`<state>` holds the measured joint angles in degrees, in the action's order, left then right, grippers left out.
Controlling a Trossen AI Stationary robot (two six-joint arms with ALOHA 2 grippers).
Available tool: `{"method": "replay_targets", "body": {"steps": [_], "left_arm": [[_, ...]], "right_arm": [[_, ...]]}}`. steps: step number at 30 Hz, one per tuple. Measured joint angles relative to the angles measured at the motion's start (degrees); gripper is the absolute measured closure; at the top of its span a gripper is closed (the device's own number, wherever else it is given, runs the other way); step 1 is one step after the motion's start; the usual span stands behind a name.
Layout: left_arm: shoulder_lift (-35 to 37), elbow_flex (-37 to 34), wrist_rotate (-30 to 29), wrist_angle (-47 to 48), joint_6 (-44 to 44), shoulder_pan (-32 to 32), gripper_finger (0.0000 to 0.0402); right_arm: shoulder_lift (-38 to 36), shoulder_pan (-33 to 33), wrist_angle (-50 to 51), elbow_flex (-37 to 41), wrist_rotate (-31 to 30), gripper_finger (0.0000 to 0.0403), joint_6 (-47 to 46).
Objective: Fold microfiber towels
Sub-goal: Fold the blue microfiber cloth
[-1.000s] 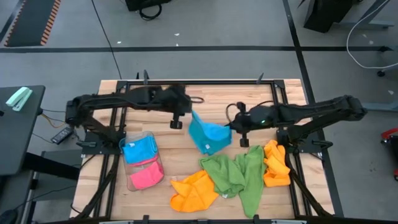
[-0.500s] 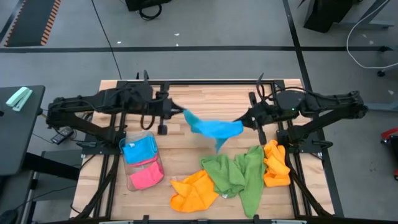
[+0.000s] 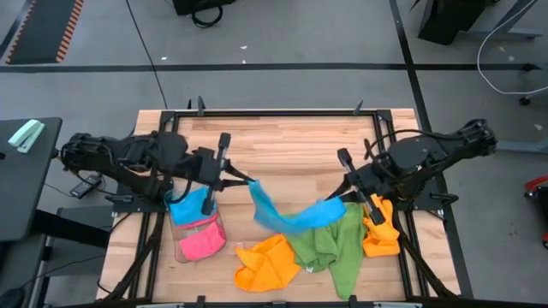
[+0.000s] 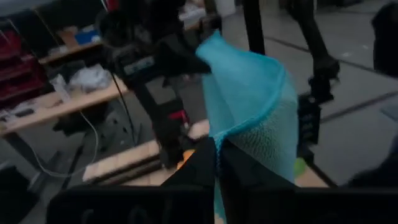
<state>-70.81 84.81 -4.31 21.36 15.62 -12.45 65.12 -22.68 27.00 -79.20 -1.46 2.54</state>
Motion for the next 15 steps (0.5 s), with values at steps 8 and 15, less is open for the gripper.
{"method": "replay_targets", "body": {"steps": [8,15], "left_arm": [[-2.6,0.1,-6.6,9.5,-3.9,8.6,0.0374],[-12.6,0.0,-6.8,24.3,-12.0,15.9,0.0392]], "right_arm": [[-0.5,7.4,9.4,4.8,-13.4,0.0395,-0.3],[1.5,18.3,7.8,17.4,-13.5,0.0395,0.1]]}}
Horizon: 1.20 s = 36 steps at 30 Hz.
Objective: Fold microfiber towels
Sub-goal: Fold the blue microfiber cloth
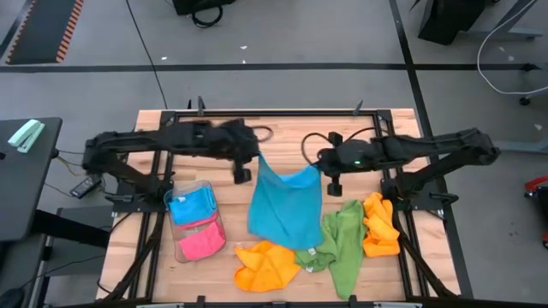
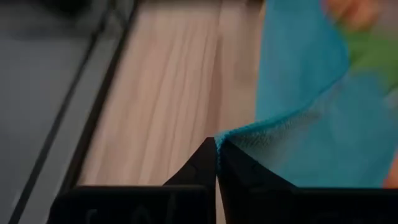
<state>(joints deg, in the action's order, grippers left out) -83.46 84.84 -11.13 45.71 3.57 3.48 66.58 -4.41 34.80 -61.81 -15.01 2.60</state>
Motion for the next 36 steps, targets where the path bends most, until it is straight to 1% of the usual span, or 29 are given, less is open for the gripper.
{"method": "replay_targets", "body": {"steps": [3,7,10,13,19,23,29,33,36], "left_arm": [[-5.3,-0.1,0.0,2.4,0.1,1.7,0.0392],[-10.8,0.0,-2.4,1.4,2.0,4.4,0.0382],[-14.5,-0.1,-3.2,2.1,4.5,6.9,0.0388],[-16.7,-0.1,-3.8,1.7,7.9,10.2,0.0394],[-17.7,-0.1,-3.8,-1.6,12.8,17.1,0.0385],[-17.7,-0.1,-3.7,-5.5,17.0,20.2,0.0394],[-17.7,-0.1,-3.8,-10.1,22.7,25.2,0.0383],[-17.7,-0.1,-3.5,-13.1,25.5,28.9,0.0394],[-17.7,-0.1,1.4,-12.8,26.8,30.9,0.0389]], "right_arm": [[0.9,4.1,-4.4,5.3,0.0,0.0395,3.5],[2.4,8.8,-9.9,10.9,-0.1,0.0395,10.0],[3.5,11.6,-12.9,13.3,-0.1,0.0395,14.5],[4.8,14.1,-14.3,14.8,-0.1,0.0395,20.0],[6.6,19.7,-19.0,16.3,-0.1,0.0395,30.3],[7.7,23.9,-23.5,16.3,-0.1,0.0395,36.5],[8.8,31.8,-30.0,16.3,-0.1,0.0395,46.8],[9.1,37.3,-35.1,16.3,3.0,0.0395,52.2],[9.0,40.4,-36.5,16.3,7.1,0.0395,52.7]]}}
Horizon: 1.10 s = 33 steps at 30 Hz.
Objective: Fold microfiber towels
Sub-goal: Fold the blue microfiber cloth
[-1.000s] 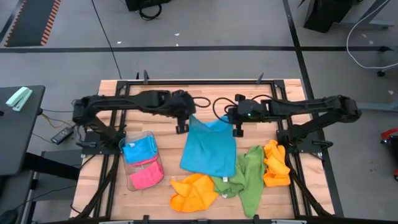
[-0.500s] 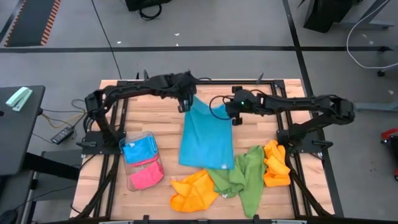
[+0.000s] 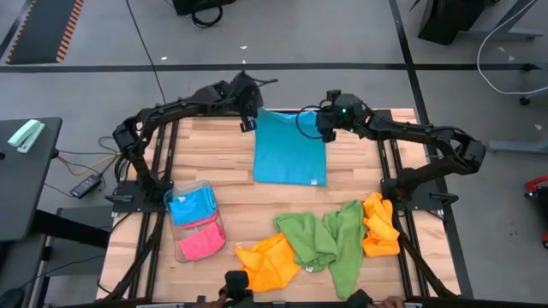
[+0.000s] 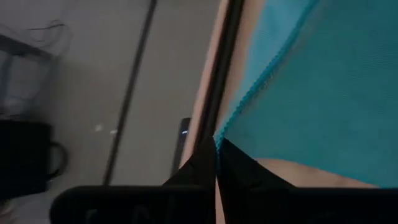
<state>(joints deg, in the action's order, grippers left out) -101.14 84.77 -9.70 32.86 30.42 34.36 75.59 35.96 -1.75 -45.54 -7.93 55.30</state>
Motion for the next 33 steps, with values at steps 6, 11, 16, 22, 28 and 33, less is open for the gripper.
{"method": "replay_targets", "body": {"steps": [6,11,16,22,28,33], "left_arm": [[0.0,0.0,5.4,2.3,0.2,0.0,0.0383],[-0.1,0.0,11.2,4.5,-2.9,-1.3,0.0394],[-0.1,0.0,12.9,7.8,-6.1,-3.7,0.0378],[-0.2,-2.5,16.7,9.0,-7.3,-7.9,0.0393],[-0.3,-8.5,16.8,6.3,-8.0,-11.7,0.0381],[-0.2,-11.9,16.8,3.2,-9.9,-14.7,0.0377]], "right_arm": [[0.1,0.4,6.1,0.0,6.2,0.0395,-4.8],[0.1,-1.2,14.0,0.0,8.3,0.0395,-10.4],[0.1,-4.5,20.0,0.0,9.0,0.0395,-12.0],[0.1,-9.1,24.6,0.0,5.6,0.0395,-11.2],[0.1,-13.3,30.1,0.0,4.9,0.0395,-10.8],[0.1,-17.8,32.6,0.0,4.7,0.0395,-10.3]]}}
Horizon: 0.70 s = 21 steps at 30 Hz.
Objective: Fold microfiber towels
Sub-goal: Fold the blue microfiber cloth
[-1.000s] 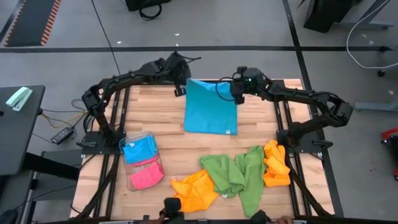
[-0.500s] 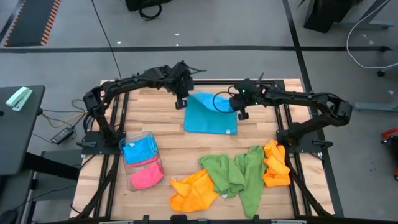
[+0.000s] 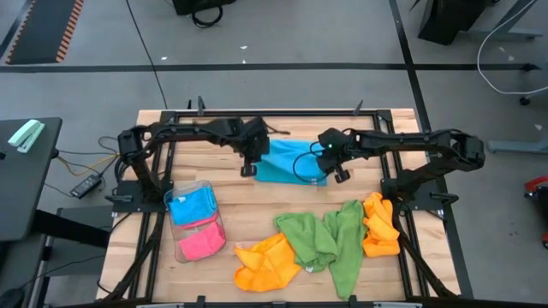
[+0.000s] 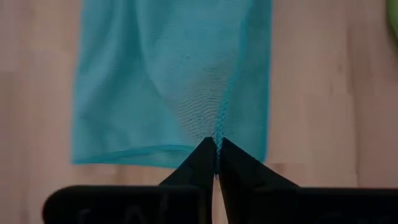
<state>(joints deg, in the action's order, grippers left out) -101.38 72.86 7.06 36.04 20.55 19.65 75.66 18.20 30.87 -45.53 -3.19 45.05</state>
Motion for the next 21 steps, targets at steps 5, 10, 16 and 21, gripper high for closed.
{"method": "replay_targets", "body": {"steps": [5,10,16,21], "left_arm": [[0.0,-3.0,-0.1,-2.0,0.7,-1.8,0.0394],[0.0,-3.9,-0.7,-1.3,0.2,-1.8,0.0378],[0.0,-4.0,-4.5,0.1,2.6,-1.8,0.0377],[0.0,-3.9,-4.4,0.1,2.8,-2.8,0.0393]], "right_arm": [[0.0,-3.6,-0.4,0.0,0.0,0.0395,0.1],[0.1,-5.5,-0.9,0.0,0.0,0.0395,-1.7],[3.6,-6.1,-3.0,0.0,-3.4,0.0395,-1.2],[7.6,-5.5,-2.8,0.0,-5.2,0.0395,-0.7]]}}
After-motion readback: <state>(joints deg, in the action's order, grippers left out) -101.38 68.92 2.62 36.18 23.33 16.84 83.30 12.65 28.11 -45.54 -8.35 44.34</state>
